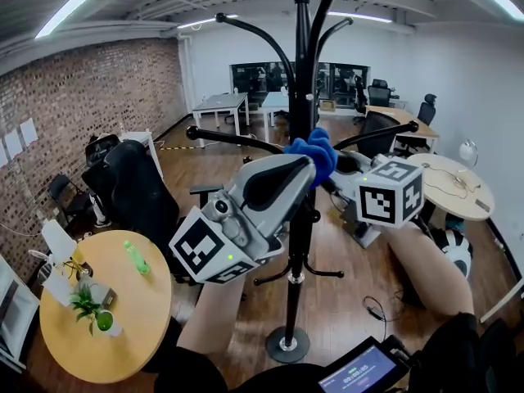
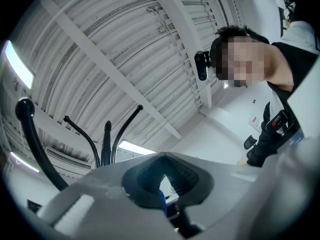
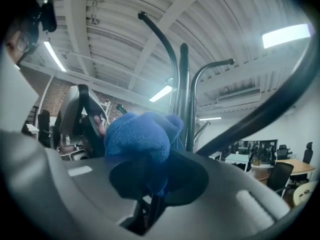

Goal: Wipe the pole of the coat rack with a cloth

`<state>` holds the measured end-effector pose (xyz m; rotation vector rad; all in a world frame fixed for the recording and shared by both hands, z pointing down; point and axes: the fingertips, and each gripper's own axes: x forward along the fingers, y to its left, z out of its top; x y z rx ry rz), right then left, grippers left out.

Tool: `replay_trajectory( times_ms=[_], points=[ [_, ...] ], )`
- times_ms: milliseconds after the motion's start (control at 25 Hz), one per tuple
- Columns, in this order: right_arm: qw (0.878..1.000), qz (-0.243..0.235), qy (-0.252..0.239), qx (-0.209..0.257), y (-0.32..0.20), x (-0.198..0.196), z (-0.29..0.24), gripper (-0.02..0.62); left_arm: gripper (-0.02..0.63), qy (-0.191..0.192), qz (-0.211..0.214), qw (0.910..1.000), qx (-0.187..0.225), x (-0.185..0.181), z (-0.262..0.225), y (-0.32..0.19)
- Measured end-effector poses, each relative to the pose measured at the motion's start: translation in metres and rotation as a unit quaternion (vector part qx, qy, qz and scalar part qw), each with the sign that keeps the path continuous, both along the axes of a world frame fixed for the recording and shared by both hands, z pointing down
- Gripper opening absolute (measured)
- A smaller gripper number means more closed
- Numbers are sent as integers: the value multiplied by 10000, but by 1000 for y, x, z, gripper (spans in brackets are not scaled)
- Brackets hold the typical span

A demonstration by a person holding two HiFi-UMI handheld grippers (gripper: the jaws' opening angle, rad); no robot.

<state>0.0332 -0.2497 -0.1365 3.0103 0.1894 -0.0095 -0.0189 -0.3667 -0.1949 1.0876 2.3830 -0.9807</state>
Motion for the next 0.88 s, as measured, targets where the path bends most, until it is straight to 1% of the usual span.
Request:
replay_trajectory(
  times_ms=[80, 200, 320, 440, 600, 720, 880],
  points=[
    [9996, -149, -201, 131, -2, 1, 16, 51, 3, 32, 12, 10000, 64, -2, 6, 2],
    [9985, -349, -396, 127, -11, 2, 33, 51, 3, 107, 27, 9999, 110, -4, 13, 1],
    [9968, -632, -455, 182, -25, -2, 39, 51, 3, 154, 42, 9998, 105, -6, 14, -1],
    [9932, -1045, -481, 177, -47, -11, 38, 51, 3, 187, 21, 9998, 77, -8, 12, -3],
    [9894, -1389, -413, 4, -65, -29, 27, 51, 3, 219, 78, 9997, 40, -13, 6, -10],
    [9898, -1369, -392, -29, -60, -29, 27, 51, 3, 253, 39, 9997, -40, -17, 2, -17],
    [9904, -1264, -486, 294, -34, -11, 40, 51, 3, 259, -9, 9997, 38, -17, 6, -12]
  ],
)
